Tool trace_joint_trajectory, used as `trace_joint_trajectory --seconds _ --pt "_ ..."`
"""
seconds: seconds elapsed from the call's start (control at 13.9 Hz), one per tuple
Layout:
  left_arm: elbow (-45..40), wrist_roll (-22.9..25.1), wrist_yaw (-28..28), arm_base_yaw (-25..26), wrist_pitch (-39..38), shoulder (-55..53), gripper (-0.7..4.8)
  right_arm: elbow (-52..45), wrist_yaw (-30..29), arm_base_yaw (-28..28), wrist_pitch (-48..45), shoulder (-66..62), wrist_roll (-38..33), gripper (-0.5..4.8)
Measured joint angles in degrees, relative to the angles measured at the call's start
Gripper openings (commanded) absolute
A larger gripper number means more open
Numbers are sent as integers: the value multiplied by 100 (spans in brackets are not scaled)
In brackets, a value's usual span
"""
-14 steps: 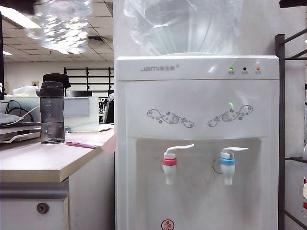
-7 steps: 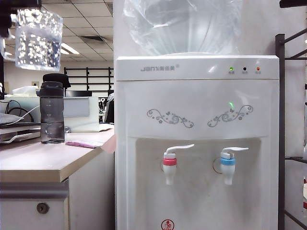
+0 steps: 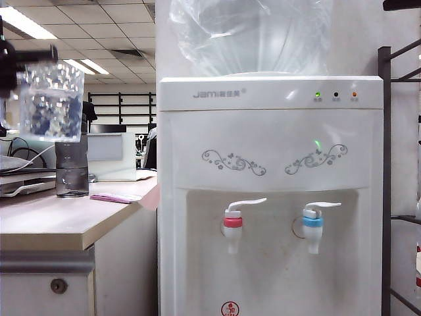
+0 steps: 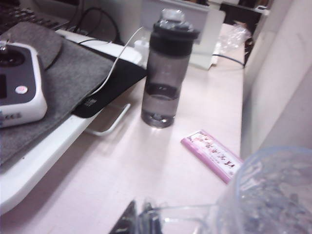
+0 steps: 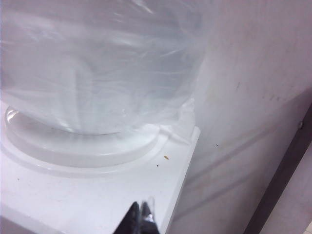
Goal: Pick up the plastic mug from the left desk, go to the cold water outlet of the water dispenser, press the vertical switch to get some water, then put the mug back on the desk.
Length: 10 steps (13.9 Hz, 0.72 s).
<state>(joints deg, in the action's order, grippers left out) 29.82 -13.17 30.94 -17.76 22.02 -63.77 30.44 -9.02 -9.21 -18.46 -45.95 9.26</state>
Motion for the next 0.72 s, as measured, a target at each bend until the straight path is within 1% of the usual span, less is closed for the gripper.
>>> trace_joint_trajectory --seconds 0.07,0.14,0.22,0.43,0.5,0.72 --pt "0 -15 33 0 81 -96 -5 0 0 0 0 -2 0 -5" --pt "0 -39 83 7 463 -389 -5 0 0 0 0 -2 0 -5" --pt "2 -42 85 37 533 -463 -5 0 0 0 2 -2 0 -5" --pt "2 -177 -269 431 570 -726 -5 0 0 0 0 -2 0 -5" --pt "2 -203 -616 815 909 -964 -5 0 0 0 0 -2 0 -5" --pt "2 -212 -673 918 1222 -1325 -5 0 0 0 0 0 0 -5"
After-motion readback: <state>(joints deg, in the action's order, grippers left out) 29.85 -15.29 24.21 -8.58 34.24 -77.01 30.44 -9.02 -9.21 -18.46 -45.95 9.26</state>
